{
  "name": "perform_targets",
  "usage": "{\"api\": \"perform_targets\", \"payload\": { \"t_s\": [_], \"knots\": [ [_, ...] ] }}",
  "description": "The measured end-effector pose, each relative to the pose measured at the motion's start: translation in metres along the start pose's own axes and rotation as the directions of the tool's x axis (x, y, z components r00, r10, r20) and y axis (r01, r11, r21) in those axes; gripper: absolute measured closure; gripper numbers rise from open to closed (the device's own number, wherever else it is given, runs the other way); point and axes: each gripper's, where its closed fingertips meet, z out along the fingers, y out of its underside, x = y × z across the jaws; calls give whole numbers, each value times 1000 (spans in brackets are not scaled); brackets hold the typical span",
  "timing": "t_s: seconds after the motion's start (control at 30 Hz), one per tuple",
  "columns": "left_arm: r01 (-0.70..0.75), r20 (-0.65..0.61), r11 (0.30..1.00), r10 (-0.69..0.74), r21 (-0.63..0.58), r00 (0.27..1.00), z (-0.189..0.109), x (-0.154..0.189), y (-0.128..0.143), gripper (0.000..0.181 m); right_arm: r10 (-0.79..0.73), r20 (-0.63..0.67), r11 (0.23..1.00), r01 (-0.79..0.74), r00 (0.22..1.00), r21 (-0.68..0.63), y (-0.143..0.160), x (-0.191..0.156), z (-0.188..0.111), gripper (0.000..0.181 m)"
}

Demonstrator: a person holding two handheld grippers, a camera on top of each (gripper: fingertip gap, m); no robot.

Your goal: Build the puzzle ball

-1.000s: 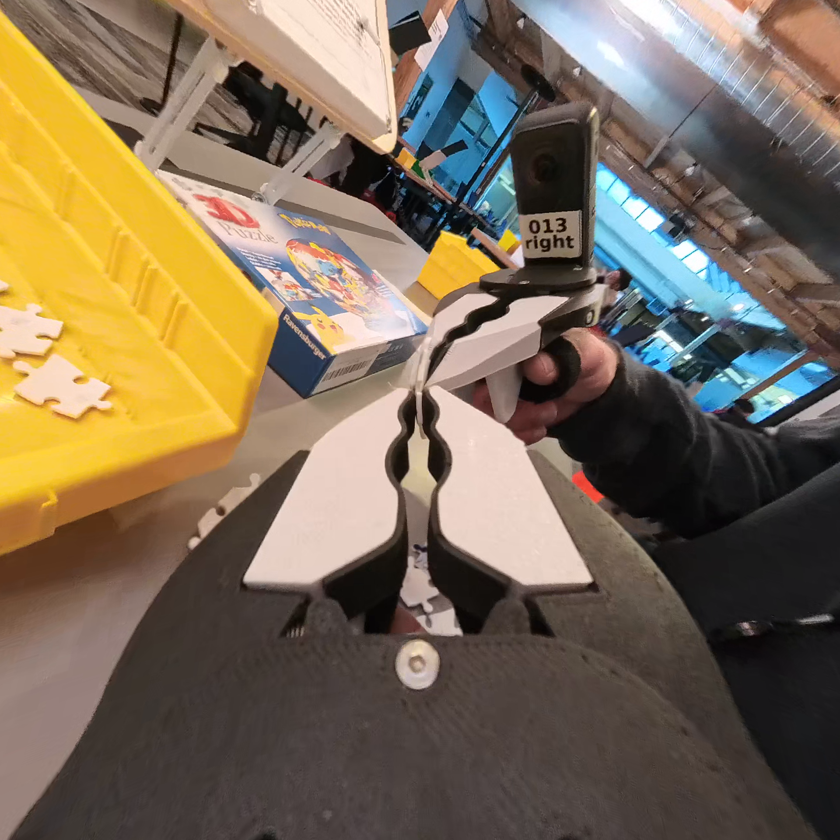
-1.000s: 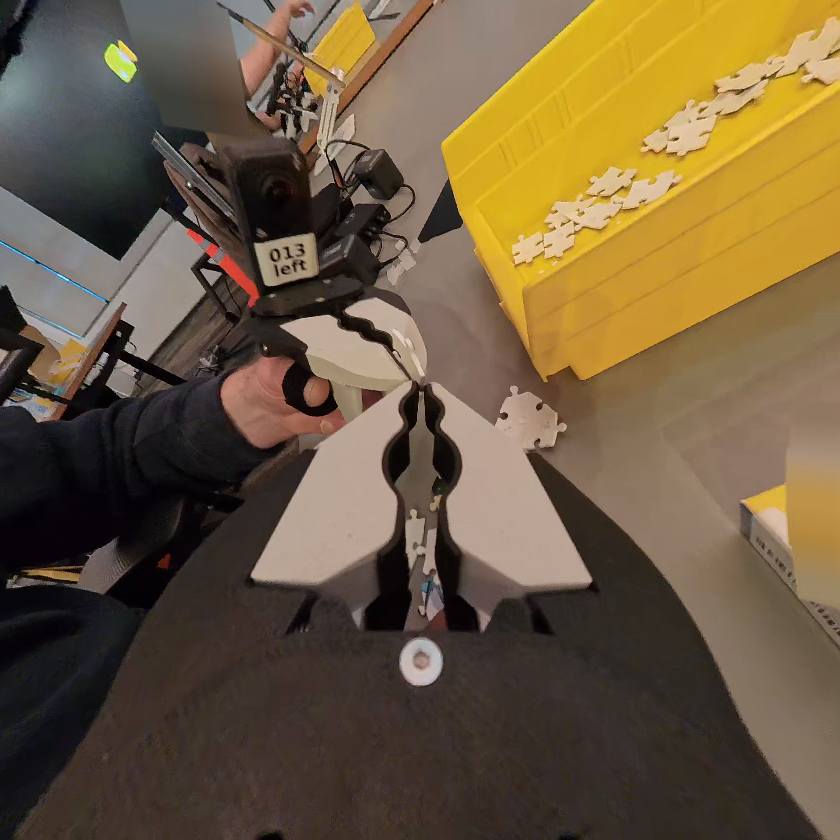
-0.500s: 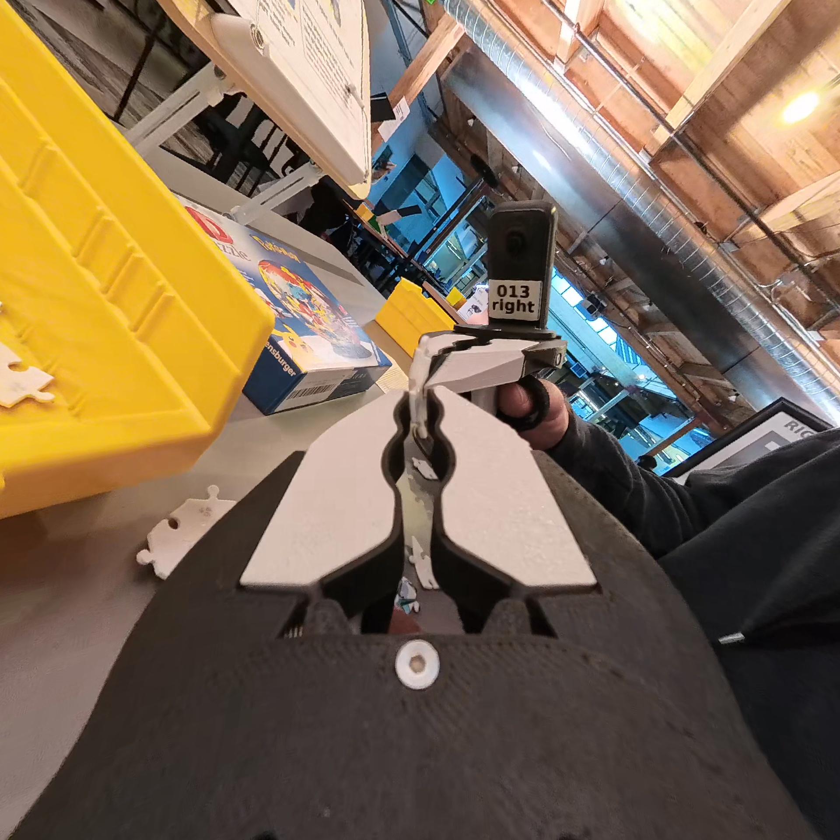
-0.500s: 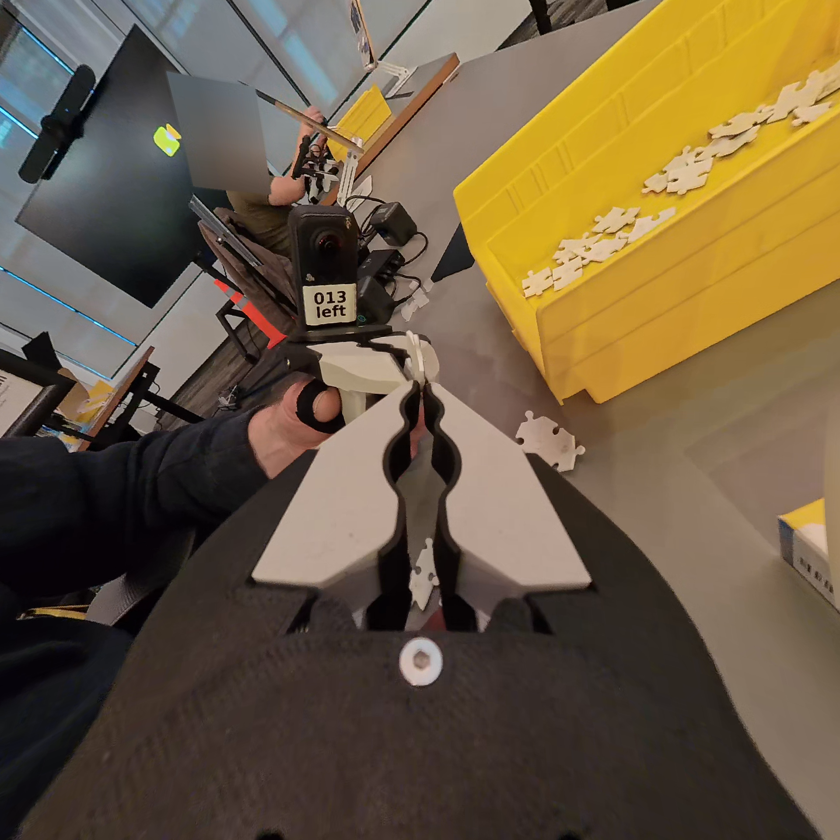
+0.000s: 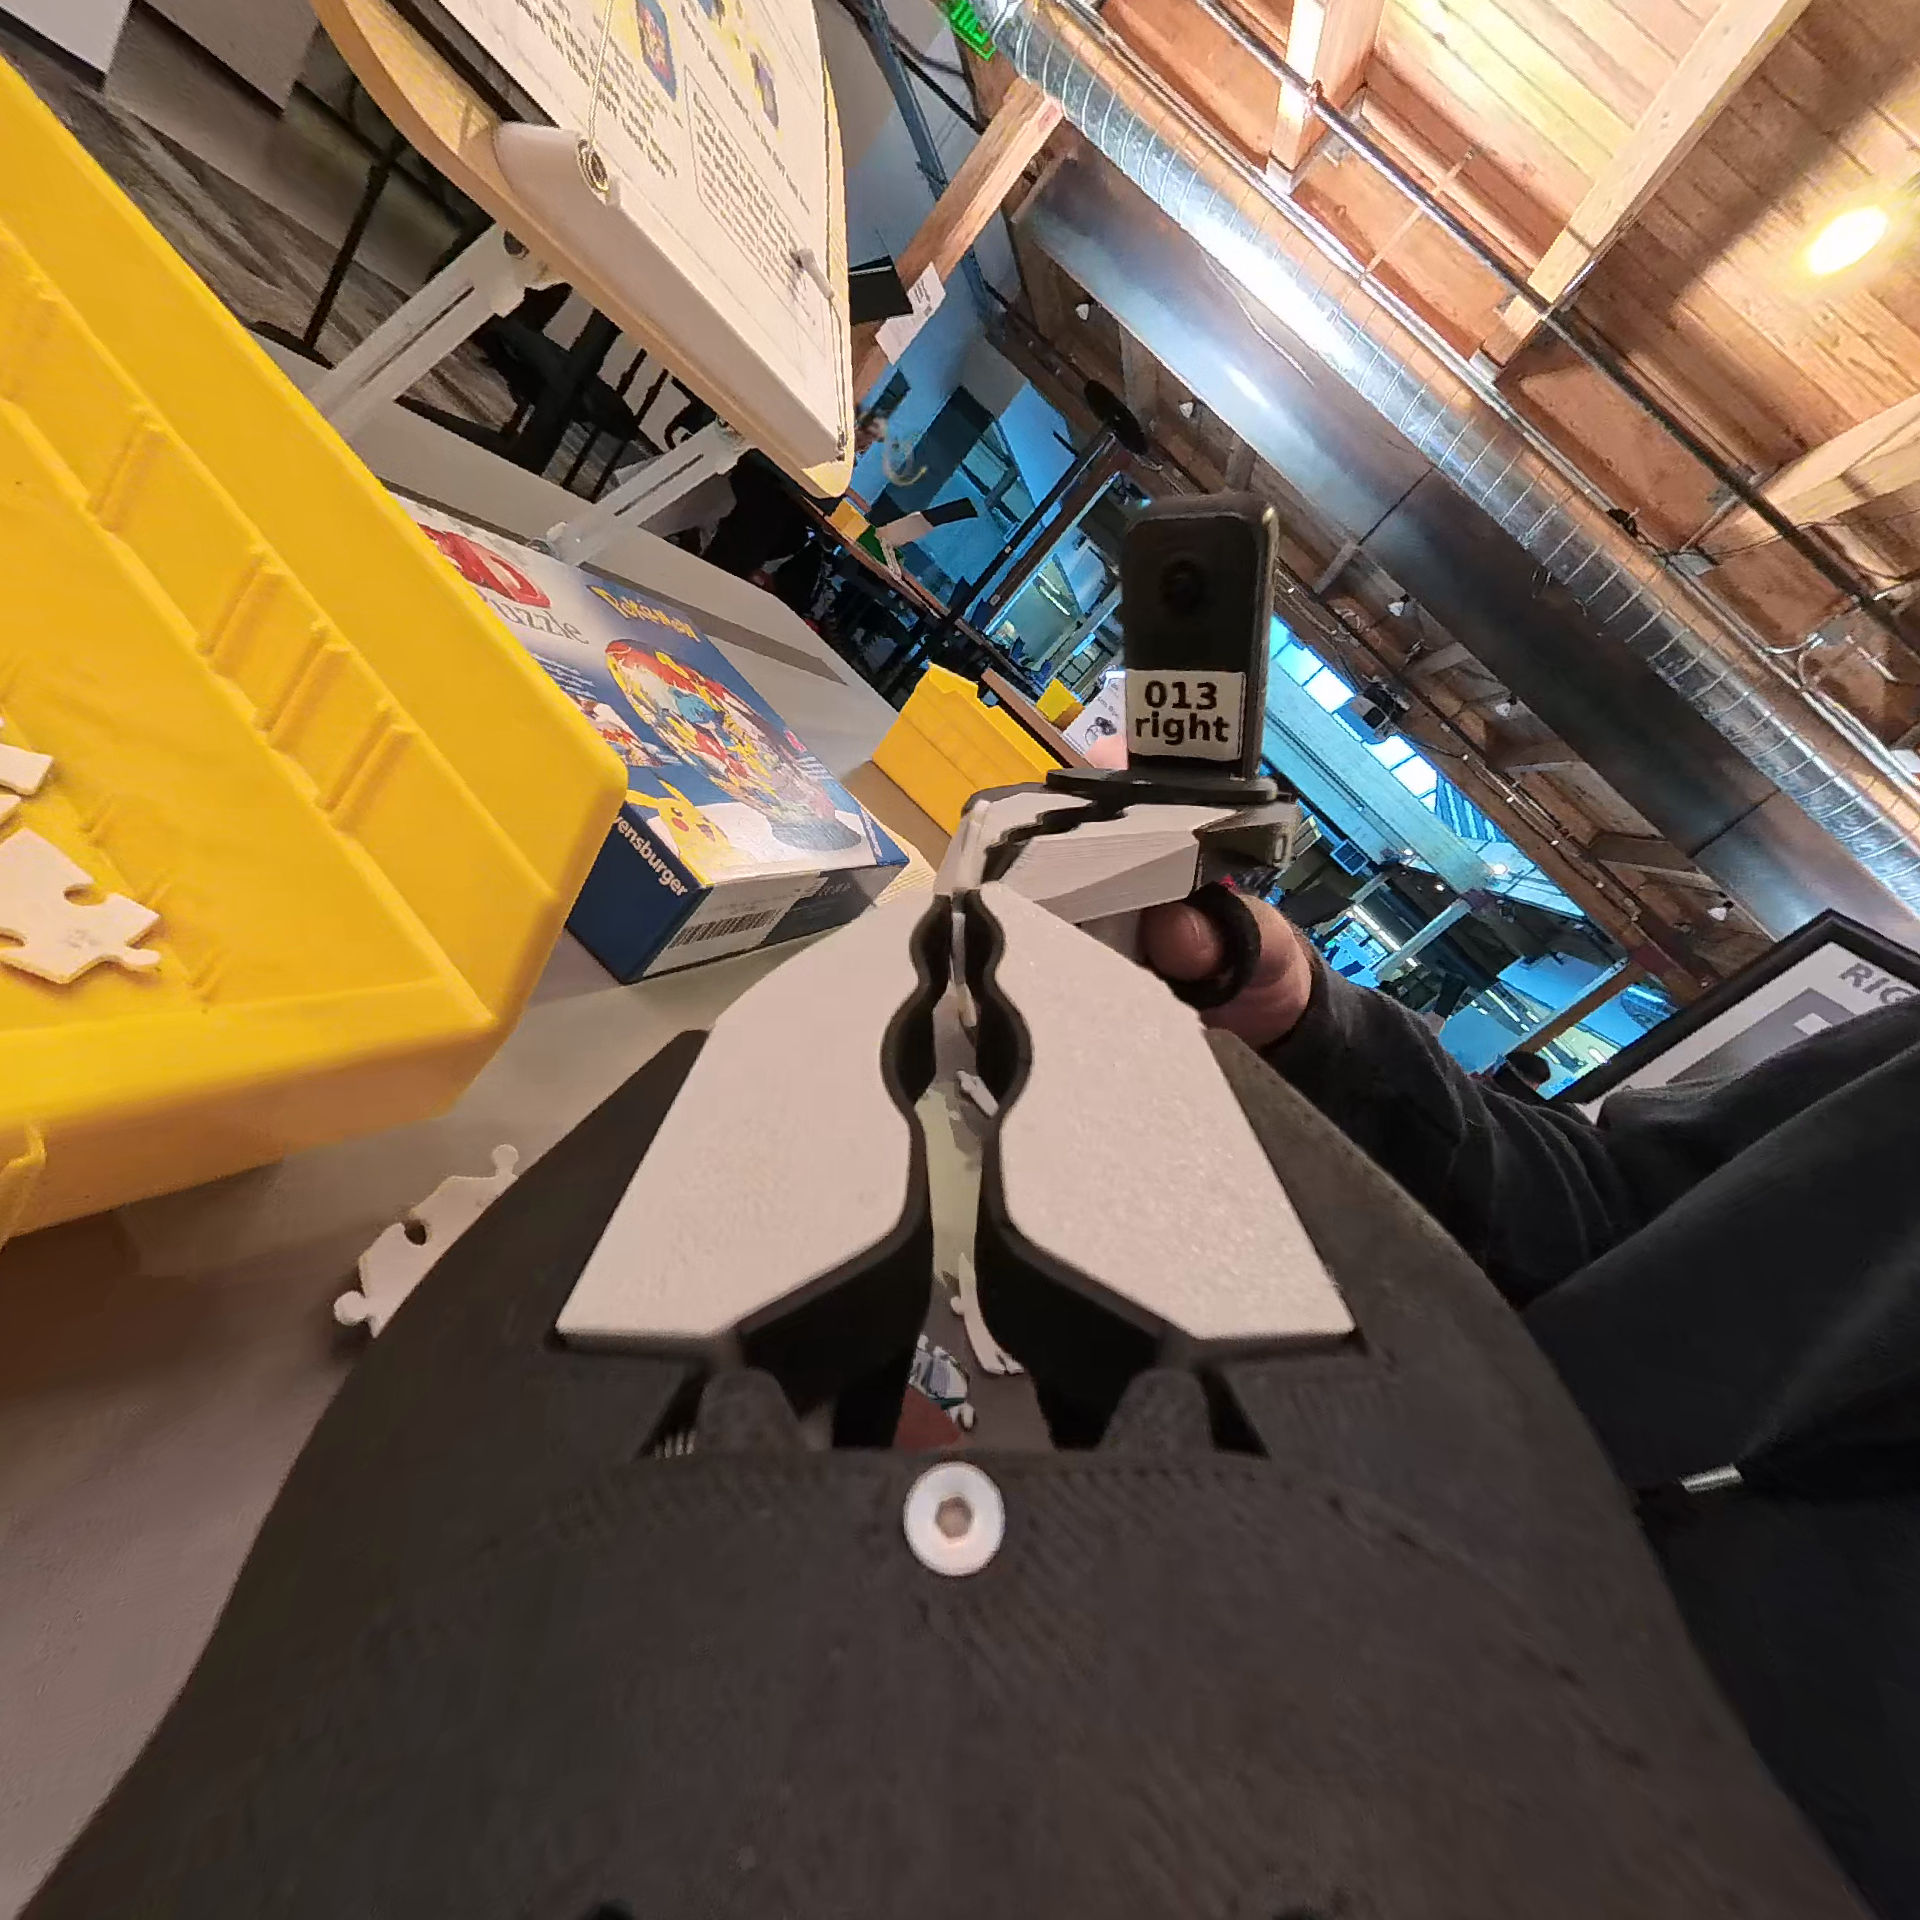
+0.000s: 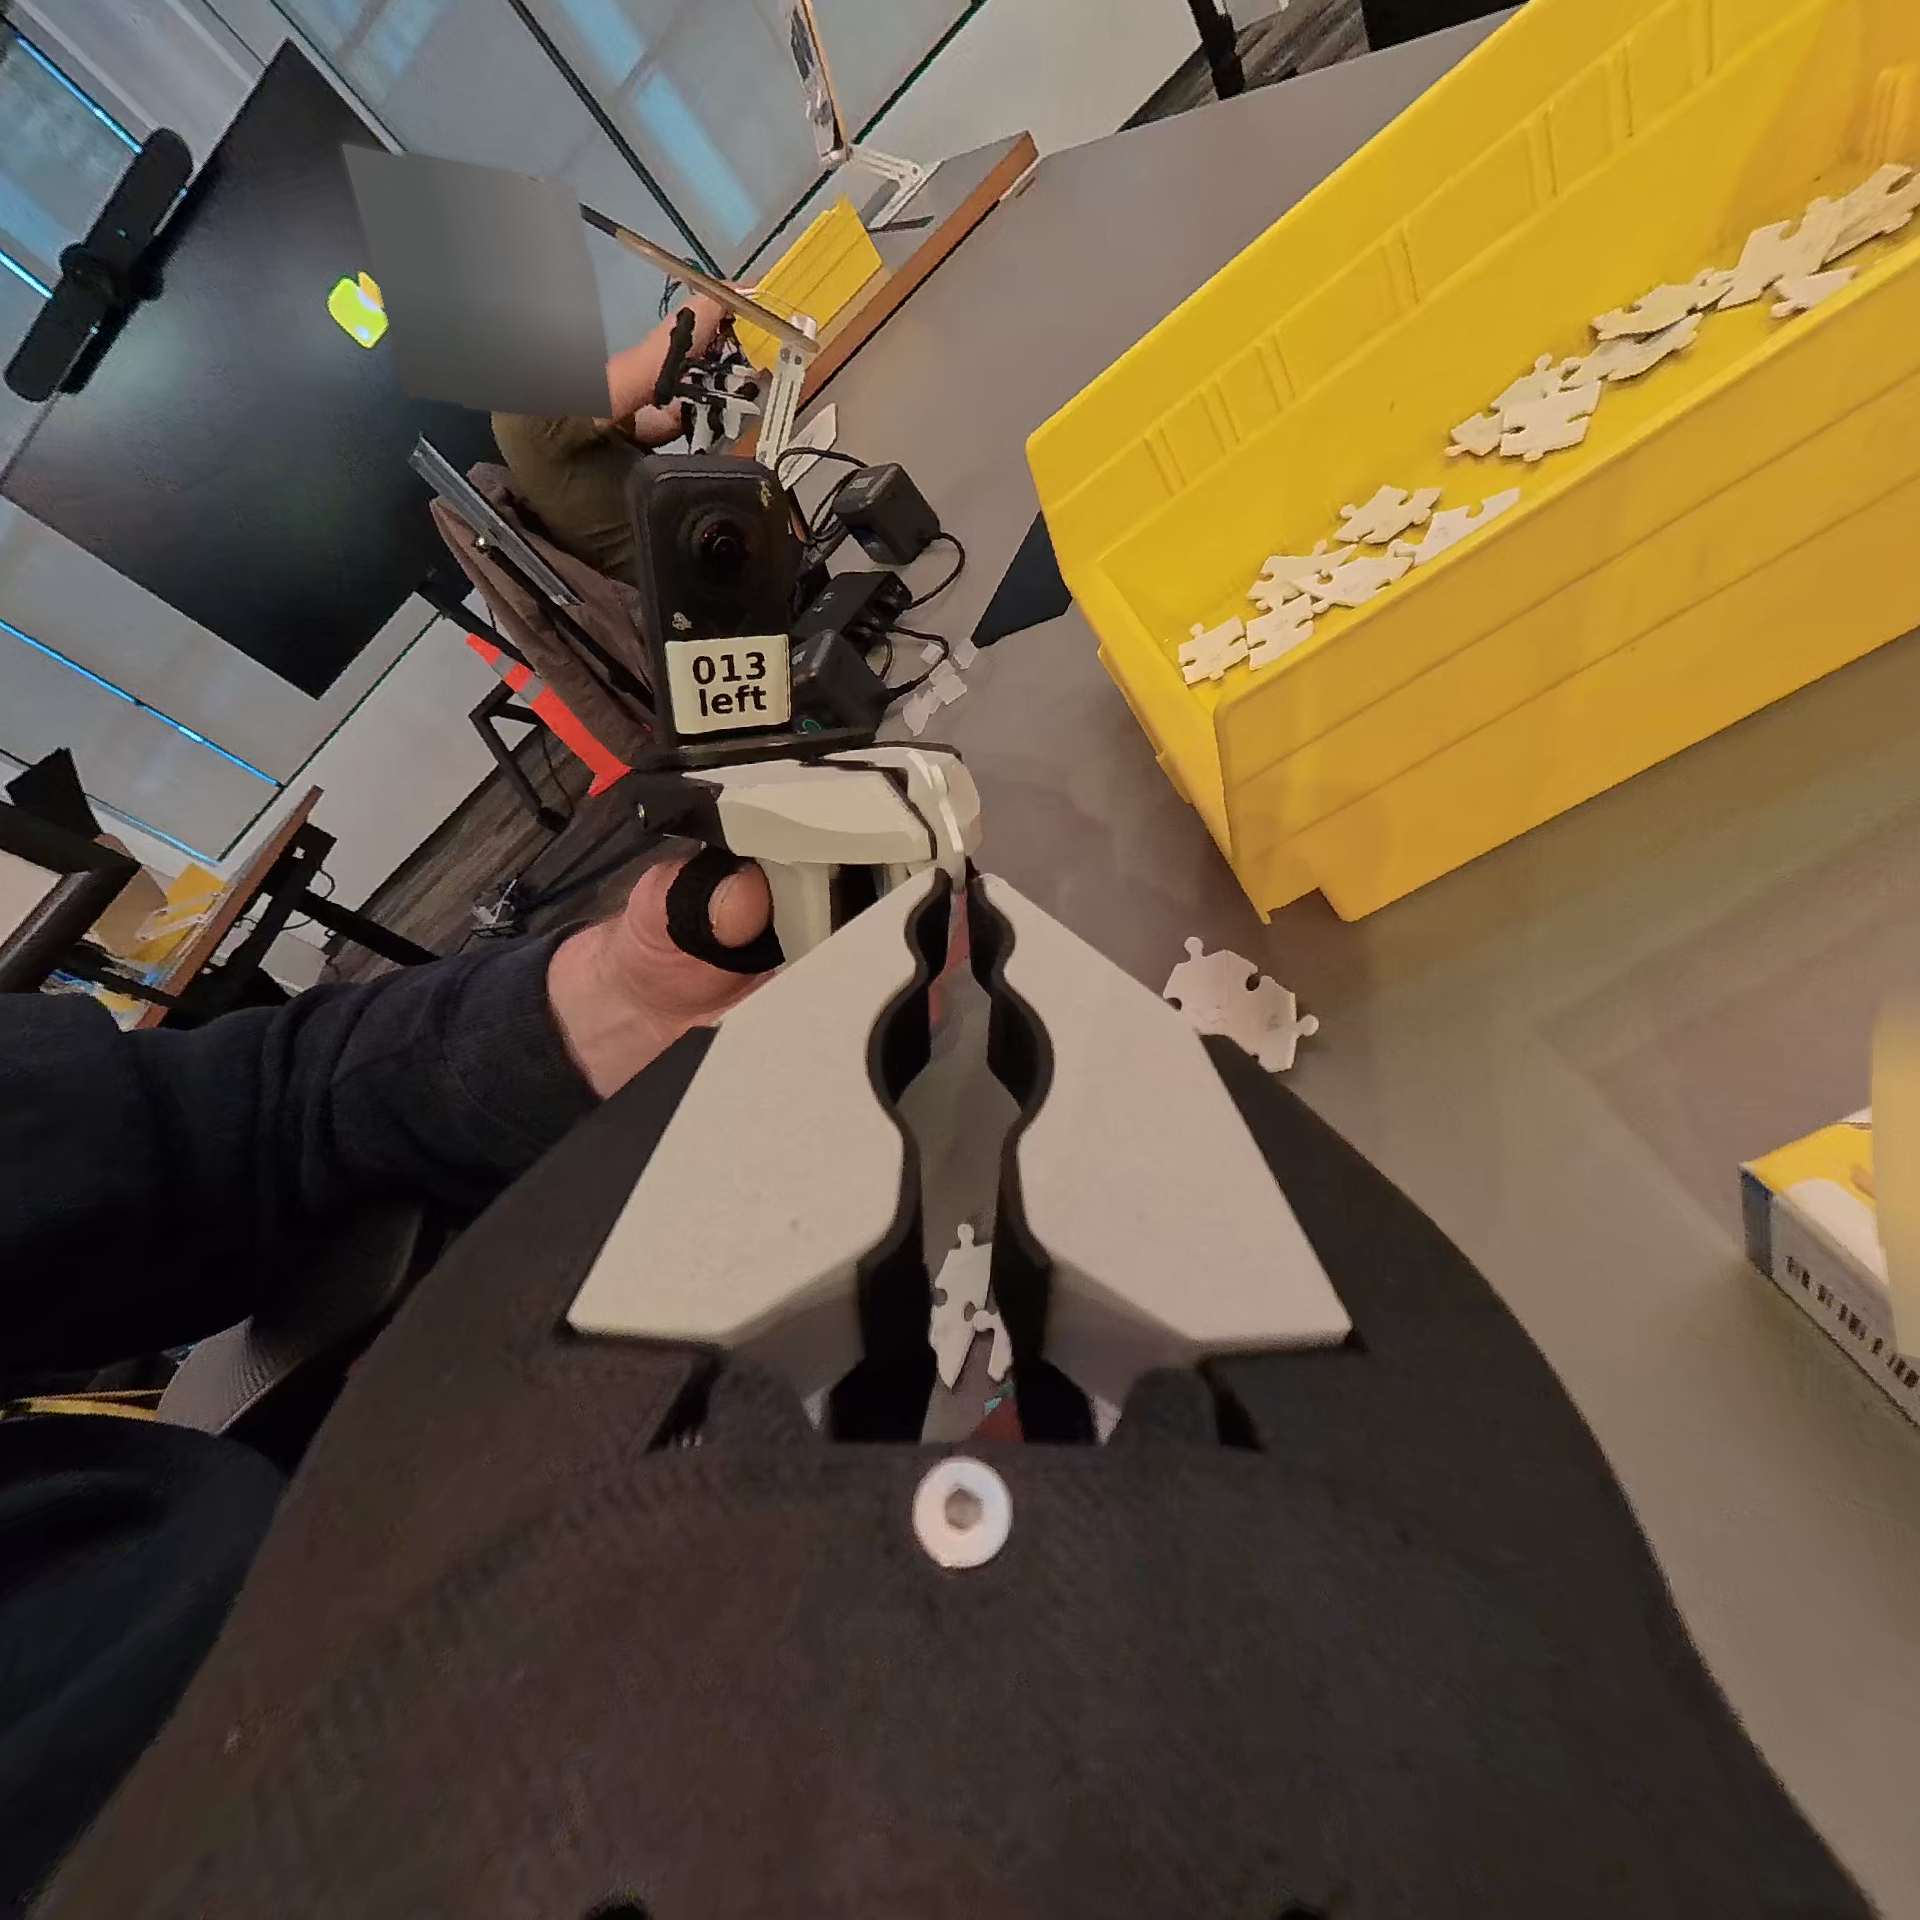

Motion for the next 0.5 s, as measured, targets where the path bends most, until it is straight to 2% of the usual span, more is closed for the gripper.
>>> {"api": "perform_targets", "payload": {
  "t_s": [0.2,0.3,0.37,0.43,0.5],
  "knots": [
    [8,27,1000,-9,20,1000,1,-3,1,179,-1,-5,1000,1,1000,-6,1,2,0,180],
    [22,37,1000,-23,9,999,1,-6,5,179,17,-6,998,-17,1000,-61,5,5,0,181],
    [3,75,1000,-3,-4,997,-1,-11,5,165,22,-38,993,-27,999,-116,10,14,1,181],
    [-81,168,995,88,-50,982,-7,-21,5,157,4,-74,975,-20,997,-223,22,25,1,181],
    [-205,252,965,242,-164,937,-13,-29,10,159,-86,-142,929,27,986,-370,40,42,-1,181]
  ]
}}
